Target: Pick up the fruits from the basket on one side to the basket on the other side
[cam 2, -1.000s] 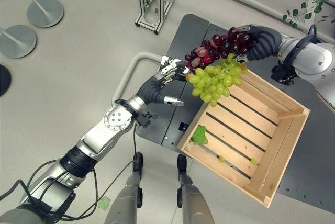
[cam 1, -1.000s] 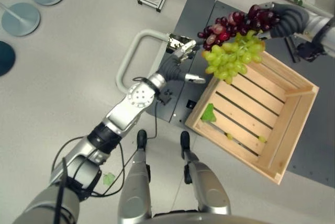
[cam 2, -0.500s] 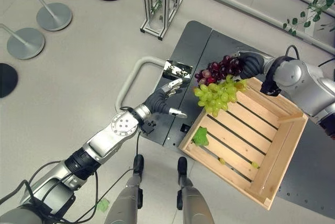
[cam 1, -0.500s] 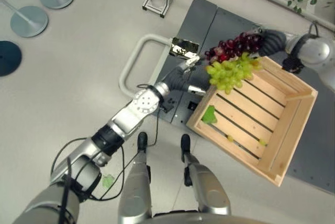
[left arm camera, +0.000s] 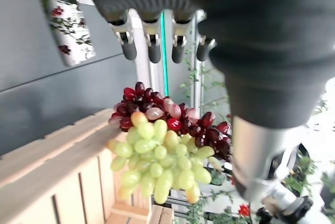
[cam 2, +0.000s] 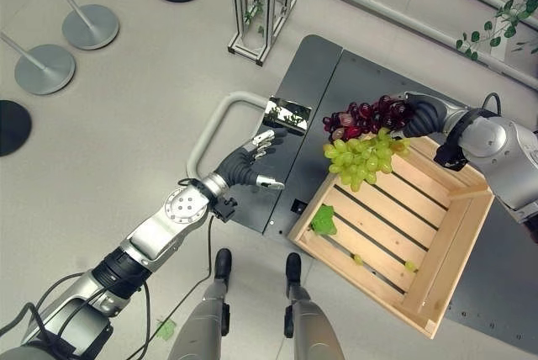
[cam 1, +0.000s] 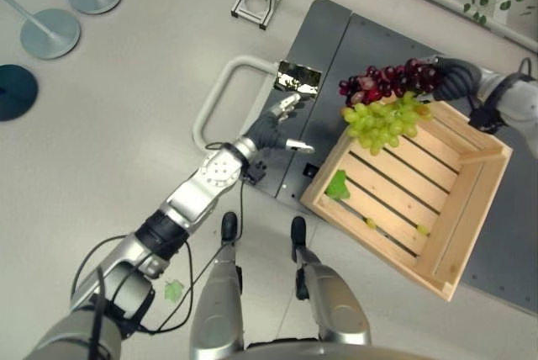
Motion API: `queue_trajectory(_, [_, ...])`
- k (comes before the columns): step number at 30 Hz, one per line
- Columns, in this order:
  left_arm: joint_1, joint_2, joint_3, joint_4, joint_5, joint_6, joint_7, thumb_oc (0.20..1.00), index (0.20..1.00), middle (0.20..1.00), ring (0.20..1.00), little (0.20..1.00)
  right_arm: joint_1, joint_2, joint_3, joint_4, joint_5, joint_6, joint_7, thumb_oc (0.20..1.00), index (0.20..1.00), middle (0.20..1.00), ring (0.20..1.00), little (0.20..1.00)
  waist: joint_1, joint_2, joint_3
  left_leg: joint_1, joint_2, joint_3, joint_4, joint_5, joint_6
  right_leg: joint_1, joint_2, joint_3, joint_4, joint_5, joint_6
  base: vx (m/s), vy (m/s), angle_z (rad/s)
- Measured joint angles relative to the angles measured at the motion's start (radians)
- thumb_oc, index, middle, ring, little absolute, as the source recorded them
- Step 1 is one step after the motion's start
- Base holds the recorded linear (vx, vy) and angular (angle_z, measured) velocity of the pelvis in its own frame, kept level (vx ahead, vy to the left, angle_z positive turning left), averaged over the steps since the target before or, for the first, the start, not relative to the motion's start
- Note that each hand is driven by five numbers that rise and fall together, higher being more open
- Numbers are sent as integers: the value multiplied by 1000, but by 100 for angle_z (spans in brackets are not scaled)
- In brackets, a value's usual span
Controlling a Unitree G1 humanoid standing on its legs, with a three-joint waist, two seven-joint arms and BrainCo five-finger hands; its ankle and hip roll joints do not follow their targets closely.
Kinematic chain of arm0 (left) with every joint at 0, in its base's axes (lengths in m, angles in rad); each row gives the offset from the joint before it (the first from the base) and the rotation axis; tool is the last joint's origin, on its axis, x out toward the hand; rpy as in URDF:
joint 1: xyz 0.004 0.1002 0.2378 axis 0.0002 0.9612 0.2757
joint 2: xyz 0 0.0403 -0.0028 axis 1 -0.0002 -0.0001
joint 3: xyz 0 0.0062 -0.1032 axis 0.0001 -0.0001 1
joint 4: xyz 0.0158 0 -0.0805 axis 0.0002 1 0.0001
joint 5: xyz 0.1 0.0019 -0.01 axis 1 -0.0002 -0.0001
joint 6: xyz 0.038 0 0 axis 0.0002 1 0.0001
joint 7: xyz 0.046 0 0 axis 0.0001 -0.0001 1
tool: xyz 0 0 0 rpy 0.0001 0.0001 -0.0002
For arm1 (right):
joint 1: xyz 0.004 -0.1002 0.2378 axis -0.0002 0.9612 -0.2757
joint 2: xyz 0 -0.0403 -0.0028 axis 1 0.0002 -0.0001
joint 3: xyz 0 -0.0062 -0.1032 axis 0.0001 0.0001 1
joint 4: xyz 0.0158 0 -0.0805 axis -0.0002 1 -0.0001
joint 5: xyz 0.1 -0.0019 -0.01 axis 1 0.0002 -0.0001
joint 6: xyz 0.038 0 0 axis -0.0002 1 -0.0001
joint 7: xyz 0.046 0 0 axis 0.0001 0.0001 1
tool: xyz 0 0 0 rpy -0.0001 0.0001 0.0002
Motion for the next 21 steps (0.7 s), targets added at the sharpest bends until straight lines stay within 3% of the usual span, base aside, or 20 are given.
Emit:
queue_trajectory(4, [-25, -8, -5, 1, 1, 0, -1, 1000, 1000, 1000, 1000, 1000, 87, -12, -121, -30, 0, -1, -1, 200, 200, 200, 200, 200, -17, 7, -3, 2, 0, 8, 1, 0, 0, -2, -1, 6, 3, 0, 0, -7, 8, -5])
queue_trajectory(9, [-45, -14, -20, 1, 1, 0, -2, 1000, 1000, 1000, 1000, 1000, 129, -43, -186, -25, -2, -1, -3, 200, 200, 200, 200, 200, -36, 13, -7, 20, 2, 27, 1, -2, 0, -1, 0, 31, 13, 0, 1, -14, 16, -14])
queue_trajectory(11, [-66, -20, -35, 2, 1, 0, -5, 1000, 1000, 1000, 1000, 1000, 138, -54, -190, -24, -19, 0, -2, 200, 200, 200, 200, 200, -63, 20, -13, 29, 3, 43, 1, -2, 0, -4, 0, 44, 20, 1, 2, -14, 17, -19])
queue_trajectory(18, [-129, -100, -90, 41, 0, 0, -10, 1000, 1000, 1000, 1000, 1000, 196, -73, -196, -6, -57, 1, 0, 200, 200, 200, 200, 200, -100, 78, -85, 31, 3, 81, 0, -18, -1, -40, -7, 78, 30, 4, 11, -23, 31, -27])
queue_trajectory(21, [-132, -121, -92, 54, 0, 0, -9, 1000, 1000, 1000, 1000, 1000, 200, -73, -194, -6, -57, 0, -1, 200, 200, 200, 200, 200, -138, 98, -105, 37, 4, 108, 7, -33, 3, -57, -5, 109, 30, 13, 10, -35, 28, -38])
